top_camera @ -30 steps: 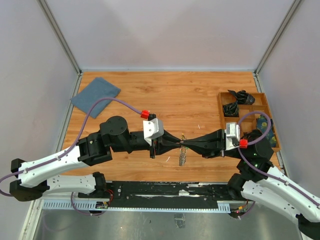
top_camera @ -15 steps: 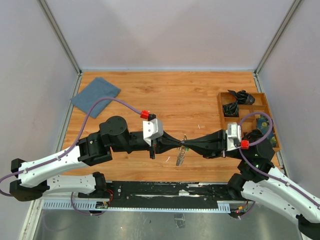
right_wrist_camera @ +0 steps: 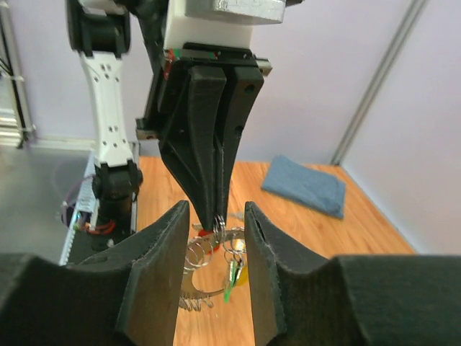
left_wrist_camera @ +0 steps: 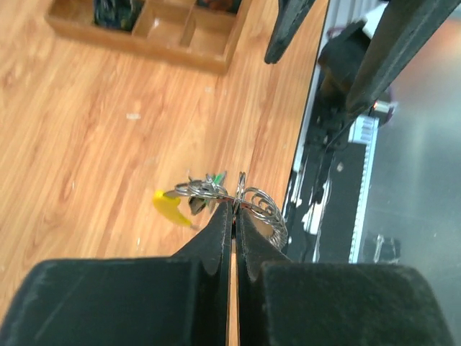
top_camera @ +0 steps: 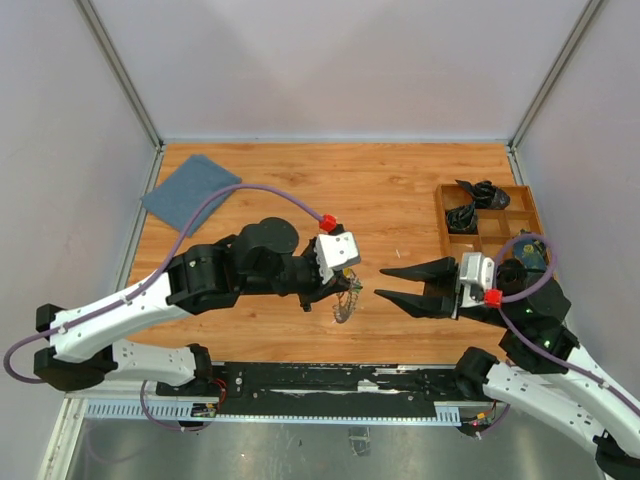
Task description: Put the keys on the keyring
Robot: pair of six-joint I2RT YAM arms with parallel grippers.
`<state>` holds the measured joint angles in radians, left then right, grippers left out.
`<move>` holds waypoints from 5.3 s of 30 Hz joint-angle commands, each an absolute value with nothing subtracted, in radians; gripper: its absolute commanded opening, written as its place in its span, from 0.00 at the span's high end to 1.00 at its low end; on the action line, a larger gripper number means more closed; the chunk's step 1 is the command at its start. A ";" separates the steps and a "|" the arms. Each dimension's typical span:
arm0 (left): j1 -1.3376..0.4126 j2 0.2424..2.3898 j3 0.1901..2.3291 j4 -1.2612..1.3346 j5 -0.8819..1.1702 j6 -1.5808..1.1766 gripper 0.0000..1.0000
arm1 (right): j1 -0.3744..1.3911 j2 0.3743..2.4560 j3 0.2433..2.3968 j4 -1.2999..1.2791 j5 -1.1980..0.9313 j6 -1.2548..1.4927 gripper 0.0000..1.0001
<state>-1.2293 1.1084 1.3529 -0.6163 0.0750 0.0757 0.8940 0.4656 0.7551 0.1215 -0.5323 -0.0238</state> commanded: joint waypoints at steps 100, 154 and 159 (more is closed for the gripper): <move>-1.235 1.135 1.490 -0.847 -0.011 0.120 0.69 | 1.299 0.665 0.627 0.227 0.031 -0.460 0.99; -1.236 0.983 1.239 -0.592 0.147 0.287 0.99 | 1.299 0.559 0.695 0.208 -0.165 -0.459 0.99; -1.235 0.980 1.238 -0.585 0.129 0.282 0.99 | 1.298 0.553 0.691 0.230 -0.163 -0.440 0.99</move>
<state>-1.2312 0.9798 1.2114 -0.5861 0.1505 0.2874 1.2892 0.5755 0.6479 0.1581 -0.1493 -0.4591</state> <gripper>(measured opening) 0.014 0.009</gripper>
